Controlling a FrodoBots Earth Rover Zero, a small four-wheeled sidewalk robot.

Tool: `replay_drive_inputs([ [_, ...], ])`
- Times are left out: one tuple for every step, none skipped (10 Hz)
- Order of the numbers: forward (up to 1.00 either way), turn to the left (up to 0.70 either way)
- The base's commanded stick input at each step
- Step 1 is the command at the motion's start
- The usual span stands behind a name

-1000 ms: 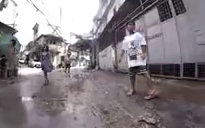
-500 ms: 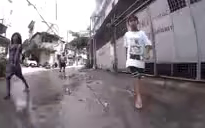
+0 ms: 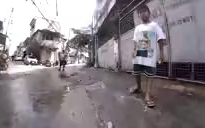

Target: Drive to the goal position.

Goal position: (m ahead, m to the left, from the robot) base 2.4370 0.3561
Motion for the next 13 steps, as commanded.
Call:
replay_drive_inputs([
  [1.00, 0.27],
  [1.00, 0.27],
  [1.00, 0.27],
  [1.00, 0.25],
  [1.00, 0.00],
  [1.00, 0.00],
  [1.00, 0.02],
  [1.00, 0.27],
  [1.00, 0.27],
  [1.00, 0.27],
  [1.00, 0.27],
  [1.00, 0.27],
  [1.00, 0.25],
])
